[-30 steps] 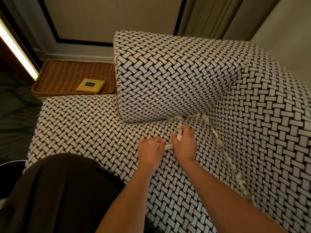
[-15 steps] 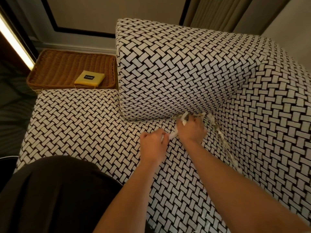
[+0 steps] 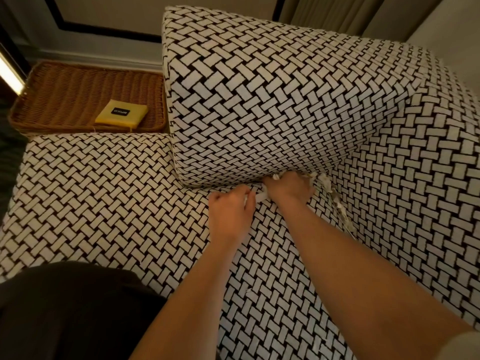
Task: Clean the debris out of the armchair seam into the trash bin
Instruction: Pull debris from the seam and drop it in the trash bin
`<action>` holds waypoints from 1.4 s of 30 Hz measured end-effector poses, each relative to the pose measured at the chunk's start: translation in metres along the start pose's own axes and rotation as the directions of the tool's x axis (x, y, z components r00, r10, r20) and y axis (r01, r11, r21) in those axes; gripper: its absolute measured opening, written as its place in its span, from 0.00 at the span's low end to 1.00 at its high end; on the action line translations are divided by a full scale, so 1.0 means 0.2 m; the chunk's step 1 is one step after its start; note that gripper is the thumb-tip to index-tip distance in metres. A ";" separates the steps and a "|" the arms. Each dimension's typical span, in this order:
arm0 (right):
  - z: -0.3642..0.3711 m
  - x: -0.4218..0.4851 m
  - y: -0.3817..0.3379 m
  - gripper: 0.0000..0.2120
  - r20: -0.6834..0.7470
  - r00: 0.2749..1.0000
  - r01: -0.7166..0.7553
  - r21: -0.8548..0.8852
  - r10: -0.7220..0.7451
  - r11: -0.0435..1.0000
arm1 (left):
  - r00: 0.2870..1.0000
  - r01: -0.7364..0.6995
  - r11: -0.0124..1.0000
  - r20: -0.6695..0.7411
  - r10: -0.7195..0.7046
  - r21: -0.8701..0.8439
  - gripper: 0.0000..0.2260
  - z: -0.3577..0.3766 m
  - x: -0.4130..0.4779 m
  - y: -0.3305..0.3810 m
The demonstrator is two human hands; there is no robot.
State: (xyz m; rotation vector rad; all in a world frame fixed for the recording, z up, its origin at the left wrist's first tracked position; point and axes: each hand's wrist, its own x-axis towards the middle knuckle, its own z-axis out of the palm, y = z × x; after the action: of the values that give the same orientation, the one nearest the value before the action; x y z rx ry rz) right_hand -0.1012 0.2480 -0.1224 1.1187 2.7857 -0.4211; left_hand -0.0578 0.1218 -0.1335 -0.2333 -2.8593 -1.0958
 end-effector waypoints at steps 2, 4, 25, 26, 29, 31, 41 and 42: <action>0.02 0.00 0.00 0.20 -0.020 0.999 0.034 0.035 -0.033 0.999 | 1.000 0.003 1.000 -0.009 -0.003 -0.011 0.10 -0.01 0.00 0.00; 0.03 0.00 0.01 0.18 -0.043 0.998 0.058 0.059 -0.055 0.997 | 1.000 0.001 1.000 -0.005 -0.001 -0.017 0.10 -0.01 0.00 0.00; 0.07 -0.05 -0.05 0.20 -0.076 0.997 -0.023 0.070 0.028 0.997 | 1.000 0.003 0.996 -0.022 -0.004 -0.086 0.08 -0.01 -0.02 -0.02; 0.07 -0.05 -0.05 0.19 -0.076 0.997 -0.018 0.075 0.024 0.997 | 1.000 -0.004 0.997 -0.018 0.002 -0.072 0.08 -0.01 -0.02 -0.02; 0.07 -0.04 -0.05 0.15 -0.103 0.995 -0.004 0.096 0.014 0.995 | 1.000 -0.011 0.998 -0.014 0.010 -0.055 0.08 0.00 -0.02 -0.02; 0.07 -0.05 -0.06 0.13 -0.118 0.993 0.005 0.109 0.008 0.994 | 1.000 -0.014 0.998 -0.014 0.013 -0.060 0.08 0.01 -0.02 -0.03; 0.11 -0.17 0.03 0.11 -0.269 0.928 0.343 0.349 -0.258 0.872 | 0.995 0.002 0.993 -0.095 -0.014 -0.122 0.11 -0.01 -0.01 -0.02; 0.11 -0.20 0.03 0.09 -0.267 0.926 0.358 0.390 -0.268 0.848 | 0.994 0.025 0.991 -0.106 -0.039 -0.131 0.11 -0.01 -0.02 -0.02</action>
State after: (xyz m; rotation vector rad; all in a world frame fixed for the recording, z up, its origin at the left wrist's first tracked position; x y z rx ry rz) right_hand -0.0680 0.2198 -0.1362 0.7930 3.1652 -1.0661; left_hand -0.0550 0.1164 -0.1352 -0.1308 -2.7091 -1.2610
